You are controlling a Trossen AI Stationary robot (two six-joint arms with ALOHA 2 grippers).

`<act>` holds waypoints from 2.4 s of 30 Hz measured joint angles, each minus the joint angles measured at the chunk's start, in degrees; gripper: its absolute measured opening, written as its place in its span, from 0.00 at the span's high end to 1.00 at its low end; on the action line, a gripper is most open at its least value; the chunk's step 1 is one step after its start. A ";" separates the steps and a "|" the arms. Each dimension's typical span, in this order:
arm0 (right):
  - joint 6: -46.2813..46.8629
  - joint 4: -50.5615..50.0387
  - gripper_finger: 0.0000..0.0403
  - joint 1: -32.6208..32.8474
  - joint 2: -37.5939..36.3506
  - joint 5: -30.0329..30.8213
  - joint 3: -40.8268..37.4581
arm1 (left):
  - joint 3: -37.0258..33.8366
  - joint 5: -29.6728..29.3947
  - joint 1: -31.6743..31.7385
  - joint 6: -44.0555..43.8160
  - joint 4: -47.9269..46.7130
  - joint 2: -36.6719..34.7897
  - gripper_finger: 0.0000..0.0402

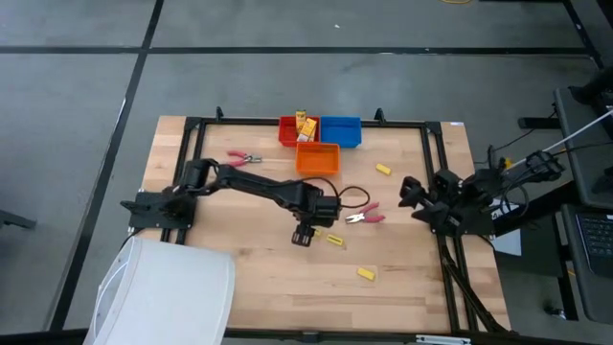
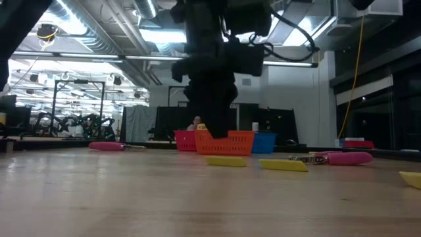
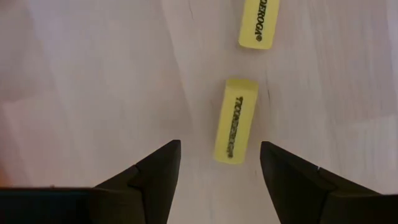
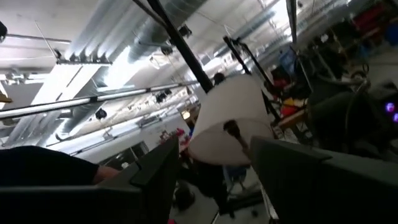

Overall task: Pick & Place School Supplies
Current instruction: Put the yellow eraser into the orange bin

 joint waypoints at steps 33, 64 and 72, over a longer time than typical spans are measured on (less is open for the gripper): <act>2.81 -6.16 0.49 11.59 0.02 14.20 0.01 | 0.04 0.78 -0.66 -10.19 2.97 5.04 0.85; 1.31 -8.17 0.49 17.86 1.14 29.71 0.01 | 0.00 -16.81 19.65 -43.51 18.25 -0.12 0.83; 1.86 -8.15 0.49 17.86 1.14 31.38 0.01 | 0.00 -15.51 20.85 -40.46 18.40 1.56 0.82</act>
